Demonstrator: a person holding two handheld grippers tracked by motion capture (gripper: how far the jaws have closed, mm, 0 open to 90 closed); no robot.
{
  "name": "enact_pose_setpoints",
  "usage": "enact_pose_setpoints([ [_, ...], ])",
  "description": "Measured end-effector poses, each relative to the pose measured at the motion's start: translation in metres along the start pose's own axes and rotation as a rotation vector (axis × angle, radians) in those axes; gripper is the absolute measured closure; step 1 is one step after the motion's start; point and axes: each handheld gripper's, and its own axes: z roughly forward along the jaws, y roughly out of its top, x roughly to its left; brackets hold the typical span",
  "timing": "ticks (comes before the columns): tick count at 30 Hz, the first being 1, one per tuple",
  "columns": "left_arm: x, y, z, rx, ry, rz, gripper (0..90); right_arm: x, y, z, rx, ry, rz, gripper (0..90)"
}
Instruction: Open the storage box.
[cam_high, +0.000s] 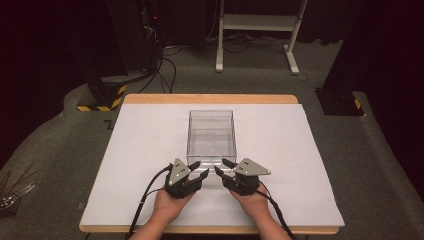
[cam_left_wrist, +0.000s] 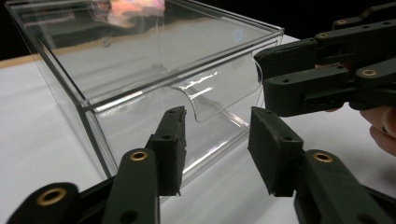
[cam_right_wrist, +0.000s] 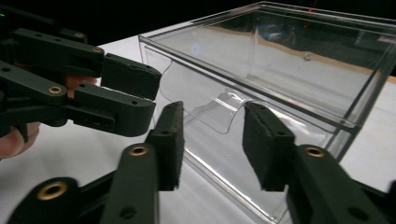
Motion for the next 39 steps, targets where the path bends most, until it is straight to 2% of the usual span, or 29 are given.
enact_pose_setpoints([
  [1, -0.001, 0.001, 0.0, -0.003, 0.014, -0.005, 61.2, 0.0, 0.0, 0.0, 0.0, -0.007, -0.002, 64.9],
  [2, -0.001, 0.001, 0.0, -0.003, 0.014, -0.005, 62.8, 0.0, 0.0, 0.0, 0.0, -0.007, -0.002, 64.9],
  [3, 0.001, 0.002, 0.001, -0.003, 0.025, -0.028, 63.9, -0.001, 0.0, 0.0, 0.006, -0.021, -0.003, 66.9],
  [9, 0.002, 0.002, 0.005, 0.009, 0.057, -0.049, 74.8, -0.002, 0.001, 0.002, 0.026, -0.045, -0.006, 71.9],
  [14, 0.002, 0.002, 0.006, 0.005, 0.045, -0.056, 78.9, -0.002, 0.0, 0.004, 0.033, -0.046, -0.001, 73.1],
  [26, -0.001, 0.001, 0.007, 0.001, 0.031, -0.054, 76.7, 0.005, 0.0, 0.006, 0.053, -0.045, -0.022, 74.1],
  [31, -0.004, 0.0, 0.003, -0.008, 0.017, -0.057, 76.5, 0.007, 0.0, 0.003, 0.042, -0.038, -0.021, 73.7],
  [34, -0.008, -0.002, -0.002, -0.013, 0.006, -0.039, 76.3, 0.012, -0.002, -0.002, 0.037, -0.037, -0.03, 73.4],
  [39, -0.013, -0.006, -0.007, -0.017, -0.008, -0.032, 76.2, 0.019, -0.007, -0.009, 0.027, -0.038, -0.034, 73.1],
])
